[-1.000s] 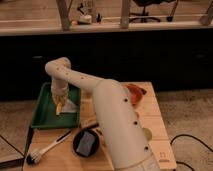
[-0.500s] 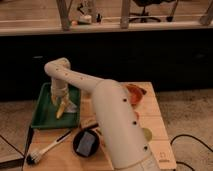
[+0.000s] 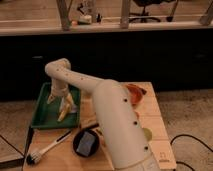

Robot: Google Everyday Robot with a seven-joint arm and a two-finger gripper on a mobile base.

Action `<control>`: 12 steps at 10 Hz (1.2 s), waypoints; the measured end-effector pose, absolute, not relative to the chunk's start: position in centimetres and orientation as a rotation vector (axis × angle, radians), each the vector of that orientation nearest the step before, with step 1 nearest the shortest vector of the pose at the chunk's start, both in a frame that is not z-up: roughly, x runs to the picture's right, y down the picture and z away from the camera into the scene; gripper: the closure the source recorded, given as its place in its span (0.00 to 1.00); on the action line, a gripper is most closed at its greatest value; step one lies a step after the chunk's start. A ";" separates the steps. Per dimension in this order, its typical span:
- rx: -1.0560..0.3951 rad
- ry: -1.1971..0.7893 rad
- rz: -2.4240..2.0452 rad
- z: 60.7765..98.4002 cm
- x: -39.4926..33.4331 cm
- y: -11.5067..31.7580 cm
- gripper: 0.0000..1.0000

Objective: Place banana in tray

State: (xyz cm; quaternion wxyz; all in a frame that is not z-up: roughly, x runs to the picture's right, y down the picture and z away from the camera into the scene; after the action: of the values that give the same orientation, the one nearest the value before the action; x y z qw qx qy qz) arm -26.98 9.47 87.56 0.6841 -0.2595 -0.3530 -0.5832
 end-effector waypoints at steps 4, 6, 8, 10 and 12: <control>-0.568 -0.799 -1.296 87.6 -26.7 9.8 0.20; -0.553 -0.806 -1.305 87.4 -26.7 9.8 0.20; -0.543 -0.807 -1.305 87.3 -26.5 9.7 0.20; -0.540 -0.809 -1.306 87.2 -26.7 9.7 0.20; -0.540 -0.809 -1.306 87.2 -26.6 9.7 0.20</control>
State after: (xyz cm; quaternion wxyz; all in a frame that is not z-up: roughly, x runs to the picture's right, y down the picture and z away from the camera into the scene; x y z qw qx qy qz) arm -26.63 9.66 87.25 0.6865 -0.2412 -0.3612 -0.5832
